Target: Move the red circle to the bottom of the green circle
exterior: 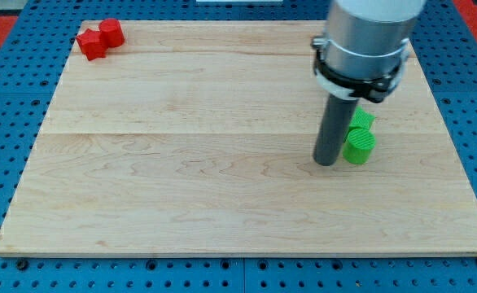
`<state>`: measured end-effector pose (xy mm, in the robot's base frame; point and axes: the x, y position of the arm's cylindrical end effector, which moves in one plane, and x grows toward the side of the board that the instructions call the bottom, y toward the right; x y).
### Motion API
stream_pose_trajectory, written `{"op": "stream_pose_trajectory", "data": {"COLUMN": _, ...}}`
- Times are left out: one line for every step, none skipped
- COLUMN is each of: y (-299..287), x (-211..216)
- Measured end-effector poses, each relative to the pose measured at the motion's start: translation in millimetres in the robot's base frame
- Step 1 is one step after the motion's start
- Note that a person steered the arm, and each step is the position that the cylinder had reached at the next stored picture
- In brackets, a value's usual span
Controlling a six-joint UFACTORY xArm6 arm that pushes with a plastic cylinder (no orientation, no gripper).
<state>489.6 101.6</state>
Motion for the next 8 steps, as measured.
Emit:
{"op": "stream_pose_trajectory", "data": {"y": -14.6, "x": -10.8}}
{"op": "stream_pose_trajectory", "data": {"y": -58.9, "x": -99.2}}
{"op": "stream_pose_trajectory", "data": {"y": -86.9, "x": -184.6}}
{"op": "stream_pose_trajectory", "data": {"y": -199.3, "x": -273.2}}
{"op": "stream_pose_trajectory", "data": {"y": -246.2, "x": -296.7}}
{"op": "stream_pose_trajectory", "data": {"y": -265.8, "x": -298.4}}
{"op": "stream_pose_trajectory", "data": {"y": -338.0, "x": -297.9}}
{"op": "stream_pose_trajectory", "data": {"y": -355.6, "x": -265.5}}
